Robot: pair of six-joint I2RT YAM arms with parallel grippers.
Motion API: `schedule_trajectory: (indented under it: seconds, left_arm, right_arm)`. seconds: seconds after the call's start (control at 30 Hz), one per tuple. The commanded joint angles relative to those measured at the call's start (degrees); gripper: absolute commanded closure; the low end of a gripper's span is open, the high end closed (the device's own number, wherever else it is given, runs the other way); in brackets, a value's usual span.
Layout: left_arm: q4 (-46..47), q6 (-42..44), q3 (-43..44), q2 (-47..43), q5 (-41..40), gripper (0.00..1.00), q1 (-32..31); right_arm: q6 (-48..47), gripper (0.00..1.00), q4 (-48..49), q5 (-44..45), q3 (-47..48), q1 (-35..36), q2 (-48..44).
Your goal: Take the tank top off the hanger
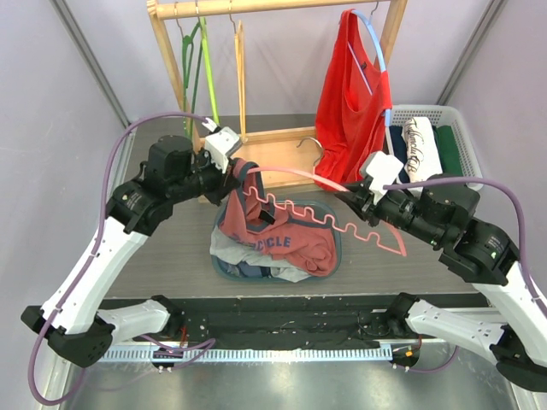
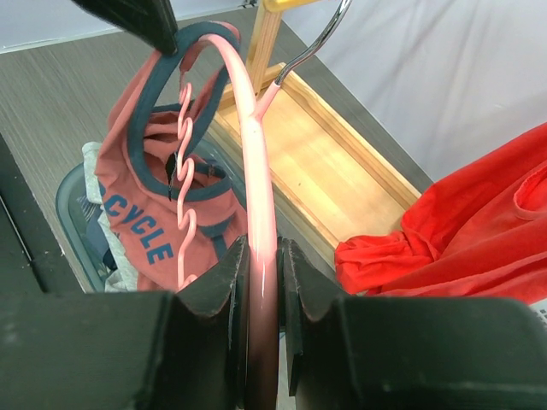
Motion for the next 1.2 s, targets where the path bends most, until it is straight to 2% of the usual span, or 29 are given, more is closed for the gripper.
schedule_trajectory:
  seconds: [0.0,0.17,0.37,0.5,0.7,0.9,1.0,1.17]
  left_arm:
    - [1.29,2.6,6.11,-1.01,-6.41,1.0,0.05]
    - [0.59,2.6,15.05,-0.22,-6.34,1.0,1.28]
    - [-1.17,1.55,27.01,3.82,0.87,1.0,1.28]
    - [-1.52,0.23,30.02,5.49,4.74,1.0,1.28]
    - [-1.52,-2.23,25.28,4.79,6.68,1.0,0.85]
    - [-3.27,-1.81,22.91,5.85,9.58,1.0,-3.53]
    - [-5.12,2.4,17.3,5.24,7.05,1.0,-6.7]
    - [-7.23,7.42,2.62,3.92,4.48,1.0,-10.05]
  right_arm:
    - [0.95,0.98,0.5,0.61,3.41,0.3,-2.35]
    - [2.0,0.99,-5.21,2.81,5.52,0.21,-6.03]
    - [1.92,0.99,-8.91,8.85,8.85,-0.05,-9.73]
    - [0.86,0.99,-10.94,12.56,12.02,-1.28,-10.96]
    - [-0.1,0.98,-10.68,18.7,12.65,-2.78,-11.32]
    - [0.07,0.99,-2.86,24.25,10.18,-3.13,-4.82]
    - [-0.98,0.99,1.44,24.87,11.23,-3.13,0.8]
    - [-3.35,0.98,4.79,26.09,17.11,-3.13,10.02]
